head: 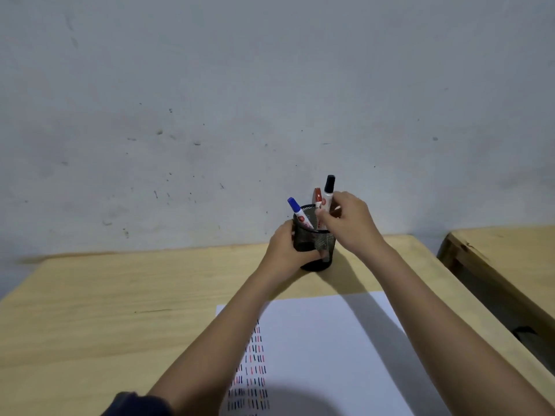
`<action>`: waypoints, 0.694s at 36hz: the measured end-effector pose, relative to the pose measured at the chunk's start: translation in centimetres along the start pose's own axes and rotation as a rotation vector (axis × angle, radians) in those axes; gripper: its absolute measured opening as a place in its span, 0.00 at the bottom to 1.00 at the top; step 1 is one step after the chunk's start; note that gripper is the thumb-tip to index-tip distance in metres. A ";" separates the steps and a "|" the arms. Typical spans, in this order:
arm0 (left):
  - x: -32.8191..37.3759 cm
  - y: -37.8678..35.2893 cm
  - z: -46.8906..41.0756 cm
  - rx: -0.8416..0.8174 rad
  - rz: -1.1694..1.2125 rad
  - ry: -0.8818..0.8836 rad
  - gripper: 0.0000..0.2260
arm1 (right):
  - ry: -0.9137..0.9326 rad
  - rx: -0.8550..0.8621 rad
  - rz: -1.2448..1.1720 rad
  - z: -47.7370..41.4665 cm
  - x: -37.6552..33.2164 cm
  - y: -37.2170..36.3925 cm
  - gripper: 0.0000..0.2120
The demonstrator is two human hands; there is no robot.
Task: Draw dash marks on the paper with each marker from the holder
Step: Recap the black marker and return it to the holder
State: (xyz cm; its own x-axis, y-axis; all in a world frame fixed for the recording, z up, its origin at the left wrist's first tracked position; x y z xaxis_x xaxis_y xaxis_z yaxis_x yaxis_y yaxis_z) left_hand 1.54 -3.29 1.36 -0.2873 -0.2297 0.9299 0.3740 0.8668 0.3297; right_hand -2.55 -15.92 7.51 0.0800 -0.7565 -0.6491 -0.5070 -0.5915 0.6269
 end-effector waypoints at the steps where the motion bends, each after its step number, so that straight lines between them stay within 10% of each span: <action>1: 0.0 0.0 -0.2 0.008 0.008 -0.007 0.24 | 0.005 -0.007 0.007 0.0 -0.1 0.1 0.07; 25: -1.7 -0.2 -1.2 -0.008 0.037 -0.042 0.30 | -0.082 -0.010 0.051 -1.4 0.4 -2.5 0.05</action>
State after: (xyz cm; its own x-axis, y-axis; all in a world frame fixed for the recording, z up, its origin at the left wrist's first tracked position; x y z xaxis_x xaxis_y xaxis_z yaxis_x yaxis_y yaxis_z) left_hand 3.06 -3.59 -0.06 -0.3098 -0.1788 0.9338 0.3917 0.8709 0.2967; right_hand -0.07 -15.13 6.35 -0.0169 -0.7606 -0.6490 -0.4999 -0.5558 0.6643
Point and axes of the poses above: each hand's wrist, its own z-axis away from the middle knuckle, its own y-axis out of the back of the hand, x = y × z, the point moved 2 cm from there along -z, towards the middle knuckle
